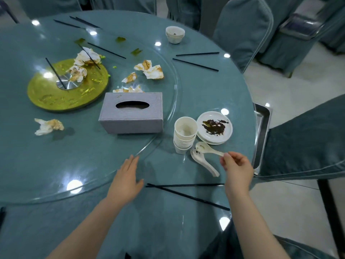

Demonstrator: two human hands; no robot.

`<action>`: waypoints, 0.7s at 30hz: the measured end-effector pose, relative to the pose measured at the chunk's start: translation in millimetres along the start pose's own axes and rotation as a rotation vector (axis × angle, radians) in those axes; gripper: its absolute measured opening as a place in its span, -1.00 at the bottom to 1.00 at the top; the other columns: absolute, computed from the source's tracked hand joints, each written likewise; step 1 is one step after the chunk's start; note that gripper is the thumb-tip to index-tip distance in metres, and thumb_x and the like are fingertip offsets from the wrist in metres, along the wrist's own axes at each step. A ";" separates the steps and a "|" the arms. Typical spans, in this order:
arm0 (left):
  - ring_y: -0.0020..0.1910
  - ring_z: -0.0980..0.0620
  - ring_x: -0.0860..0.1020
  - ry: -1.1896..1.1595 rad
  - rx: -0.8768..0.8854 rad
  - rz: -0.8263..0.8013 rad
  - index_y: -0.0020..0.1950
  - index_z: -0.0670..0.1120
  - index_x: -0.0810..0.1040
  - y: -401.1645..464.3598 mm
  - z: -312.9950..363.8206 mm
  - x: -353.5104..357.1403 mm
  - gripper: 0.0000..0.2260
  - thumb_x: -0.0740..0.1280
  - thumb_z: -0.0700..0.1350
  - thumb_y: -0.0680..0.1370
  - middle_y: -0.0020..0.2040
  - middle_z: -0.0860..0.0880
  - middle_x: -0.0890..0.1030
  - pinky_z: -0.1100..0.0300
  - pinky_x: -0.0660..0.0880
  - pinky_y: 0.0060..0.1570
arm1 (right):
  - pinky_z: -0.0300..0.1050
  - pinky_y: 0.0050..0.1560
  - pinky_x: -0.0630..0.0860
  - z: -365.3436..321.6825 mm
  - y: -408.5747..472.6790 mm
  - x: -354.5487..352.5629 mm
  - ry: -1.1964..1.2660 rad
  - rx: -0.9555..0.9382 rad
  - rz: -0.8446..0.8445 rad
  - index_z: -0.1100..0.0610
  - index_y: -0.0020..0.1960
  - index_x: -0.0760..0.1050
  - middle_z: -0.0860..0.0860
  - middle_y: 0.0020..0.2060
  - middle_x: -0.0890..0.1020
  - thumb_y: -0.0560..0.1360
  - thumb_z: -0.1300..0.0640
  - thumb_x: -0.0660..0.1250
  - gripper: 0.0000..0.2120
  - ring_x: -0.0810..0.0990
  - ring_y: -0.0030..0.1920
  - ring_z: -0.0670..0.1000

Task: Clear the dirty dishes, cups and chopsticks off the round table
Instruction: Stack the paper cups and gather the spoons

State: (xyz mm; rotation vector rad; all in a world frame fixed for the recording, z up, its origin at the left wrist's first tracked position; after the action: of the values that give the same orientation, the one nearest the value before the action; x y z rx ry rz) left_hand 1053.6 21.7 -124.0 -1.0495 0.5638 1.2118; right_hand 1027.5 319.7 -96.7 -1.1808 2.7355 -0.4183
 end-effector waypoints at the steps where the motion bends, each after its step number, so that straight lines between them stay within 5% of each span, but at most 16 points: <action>1: 0.55 -0.03 -0.03 0.046 -0.004 -0.026 0.57 -0.04 -0.06 -2.2 -1.9 2.6 -0.28 0.30 -0.04 0.54 0.58 -0.06 -0.08 0.03 0.03 0.49 | -0.31 -0.25 0.57 6.5 -4.8 -3.9 0.038 0.038 0.013 0.11 -0.18 0.52 0.07 -0.29 0.62 0.47 0.33 0.36 -0.86 0.63 -0.34 -0.07; 7: 0.48 -0.13 0.21 0.175 -0.073 -0.113 0.57 0.03 -0.14 -2.4 -0.5 4.0 -0.24 0.27 0.09 0.53 0.56 0.03 -0.23 -0.10 0.08 0.46 | -0.23 -0.25 0.49 27.1 -5.7 -6.4 -0.125 0.122 -0.007 0.13 -0.16 0.56 0.02 -0.32 0.63 0.44 0.25 0.41 -0.94 0.56 -0.35 -0.06; 14: 0.45 -0.16 0.24 0.129 -0.080 -0.082 0.56 -0.01 -0.01 9.6 1.2 -9.4 -0.29 0.29 0.01 0.51 0.57 -0.04 0.08 -0.01 0.23 0.39 | -0.22 -0.24 0.38 33.8 5.2 -13.7 -0.499 0.030 -0.092 0.02 -0.20 0.58 -0.10 -0.25 0.64 0.45 0.13 0.39 -0.94 0.54 -0.26 -0.17; 21: 0.39 -0.21 0.29 0.139 -0.116 -0.089 0.56 0.03 -0.02 13.9 3.7 -15.9 -0.29 0.28 0.03 0.51 0.51 -0.04 0.21 -0.04 0.34 0.30 | -0.11 0.03 0.46 39.0 13.6 -10.5 -0.710 -0.095 -0.143 0.05 -0.11 0.64 -0.02 -0.14 0.61 0.46 0.10 0.39 -0.94 0.56 -0.04 0.03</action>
State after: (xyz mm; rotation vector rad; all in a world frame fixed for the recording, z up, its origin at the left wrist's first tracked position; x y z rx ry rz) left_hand 1035.0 17.4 -114.1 -1.2516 0.5526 1.1099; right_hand 1034.2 328.5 -137.9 -1.2450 2.0823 0.1134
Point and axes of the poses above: each hand's wrist, its own y-axis towards the middle knuckle, its own x-axis out of the palm, z = x × y, the point moved 1 cm from there along y, towards the middle knuckle
